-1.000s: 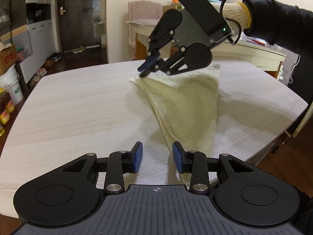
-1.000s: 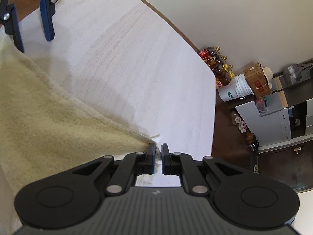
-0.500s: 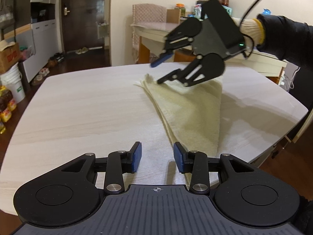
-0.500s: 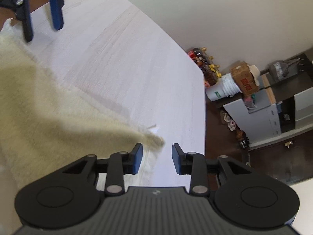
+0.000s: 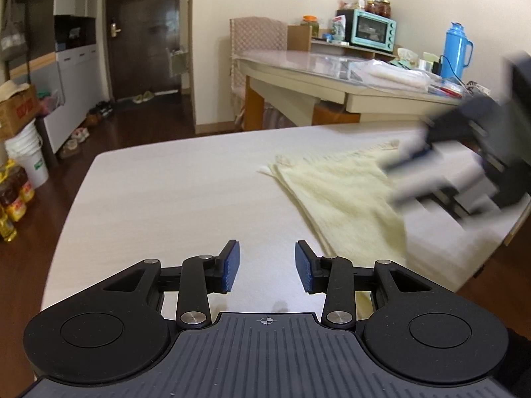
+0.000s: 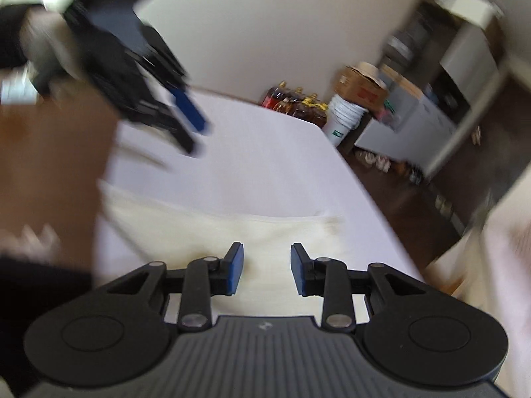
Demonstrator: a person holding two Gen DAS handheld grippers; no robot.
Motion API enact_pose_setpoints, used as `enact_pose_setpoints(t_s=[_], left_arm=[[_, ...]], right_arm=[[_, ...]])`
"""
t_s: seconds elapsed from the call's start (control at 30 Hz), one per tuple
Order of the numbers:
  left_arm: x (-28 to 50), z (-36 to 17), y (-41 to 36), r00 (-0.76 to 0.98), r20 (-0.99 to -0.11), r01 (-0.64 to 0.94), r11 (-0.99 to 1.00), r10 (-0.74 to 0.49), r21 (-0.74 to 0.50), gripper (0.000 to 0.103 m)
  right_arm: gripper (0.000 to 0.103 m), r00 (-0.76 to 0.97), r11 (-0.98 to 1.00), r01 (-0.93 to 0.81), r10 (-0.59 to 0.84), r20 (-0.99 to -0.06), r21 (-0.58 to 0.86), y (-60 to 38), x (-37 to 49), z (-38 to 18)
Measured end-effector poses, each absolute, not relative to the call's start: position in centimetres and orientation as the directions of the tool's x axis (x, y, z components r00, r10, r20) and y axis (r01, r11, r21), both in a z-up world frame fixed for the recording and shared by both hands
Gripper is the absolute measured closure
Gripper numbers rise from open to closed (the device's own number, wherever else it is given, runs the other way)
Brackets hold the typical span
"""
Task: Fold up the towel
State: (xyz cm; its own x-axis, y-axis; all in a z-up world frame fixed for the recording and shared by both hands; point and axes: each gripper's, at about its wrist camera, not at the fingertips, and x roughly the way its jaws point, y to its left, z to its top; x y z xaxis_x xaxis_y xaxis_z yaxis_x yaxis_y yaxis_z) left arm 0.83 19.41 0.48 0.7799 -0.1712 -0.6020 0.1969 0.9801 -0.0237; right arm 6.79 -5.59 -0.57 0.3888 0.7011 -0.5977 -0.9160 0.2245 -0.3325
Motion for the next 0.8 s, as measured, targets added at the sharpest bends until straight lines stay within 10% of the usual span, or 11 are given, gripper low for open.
enact_pose_setpoints(t_s=[0.8], left_arm=[[6.9, 1.3, 18.7, 0.712, -0.641, 0.377, 0.926, -0.287, 0.004, 0.057]], right_arm=[[0.079, 0.446, 0.221, -0.881, 0.684, -0.578, -0.418, 0.6, 0.4, -3.8]])
